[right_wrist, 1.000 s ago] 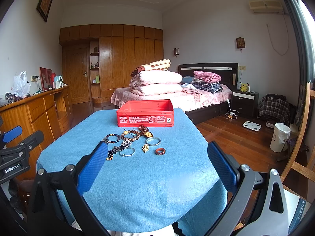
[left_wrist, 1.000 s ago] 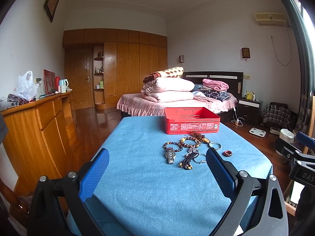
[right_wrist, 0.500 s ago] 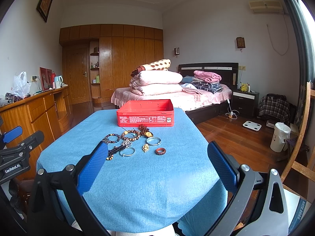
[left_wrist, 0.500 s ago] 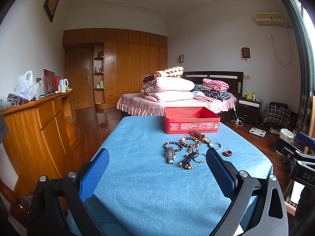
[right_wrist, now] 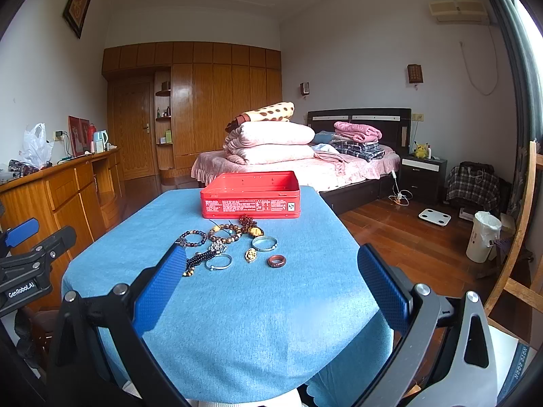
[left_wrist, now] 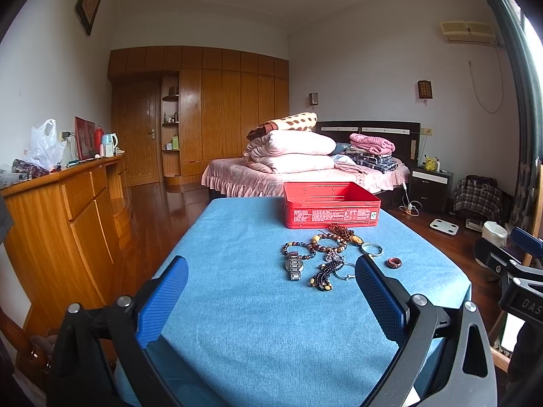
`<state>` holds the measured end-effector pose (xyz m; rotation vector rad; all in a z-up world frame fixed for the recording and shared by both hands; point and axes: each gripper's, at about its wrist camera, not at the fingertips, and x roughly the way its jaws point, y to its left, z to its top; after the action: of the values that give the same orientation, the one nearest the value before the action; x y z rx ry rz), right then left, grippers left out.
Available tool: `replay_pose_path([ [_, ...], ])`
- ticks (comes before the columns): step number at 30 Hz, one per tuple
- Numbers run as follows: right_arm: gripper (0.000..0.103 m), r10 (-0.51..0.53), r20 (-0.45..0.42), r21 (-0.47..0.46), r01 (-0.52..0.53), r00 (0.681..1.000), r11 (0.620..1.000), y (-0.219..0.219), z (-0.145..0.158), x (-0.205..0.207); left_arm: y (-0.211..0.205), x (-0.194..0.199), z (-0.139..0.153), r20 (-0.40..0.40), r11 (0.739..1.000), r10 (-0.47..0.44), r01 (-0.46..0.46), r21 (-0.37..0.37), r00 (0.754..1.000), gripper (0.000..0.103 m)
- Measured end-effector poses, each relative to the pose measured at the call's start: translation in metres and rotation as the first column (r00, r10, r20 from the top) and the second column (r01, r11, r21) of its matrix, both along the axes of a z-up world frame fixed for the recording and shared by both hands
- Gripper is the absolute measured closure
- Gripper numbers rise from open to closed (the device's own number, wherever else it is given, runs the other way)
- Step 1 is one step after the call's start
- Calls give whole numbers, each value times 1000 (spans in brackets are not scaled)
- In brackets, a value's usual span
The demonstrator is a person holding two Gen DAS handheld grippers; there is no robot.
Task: Organize jewelry
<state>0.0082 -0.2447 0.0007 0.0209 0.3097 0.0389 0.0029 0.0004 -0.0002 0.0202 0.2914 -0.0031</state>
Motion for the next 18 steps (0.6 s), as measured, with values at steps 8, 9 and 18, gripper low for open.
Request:
replay_pose_path([
  [8, 5, 7, -8, 4, -7, 1000, 1000, 2, -9, 10, 2, 11, -11, -19, 1000, 1, -1, -10, 1000, 6],
  [9, 5, 8, -11, 5, -7, 1000, 1000, 2, -9, 10, 2, 11, -12, -22, 1000, 0, 0, -11, 1000, 6],
  [18, 5, 51, -43, 16, -50, 998, 999, 2, -24, 36, 2, 40, -27, -83, 1000, -12, 10, -27, 997, 6],
])
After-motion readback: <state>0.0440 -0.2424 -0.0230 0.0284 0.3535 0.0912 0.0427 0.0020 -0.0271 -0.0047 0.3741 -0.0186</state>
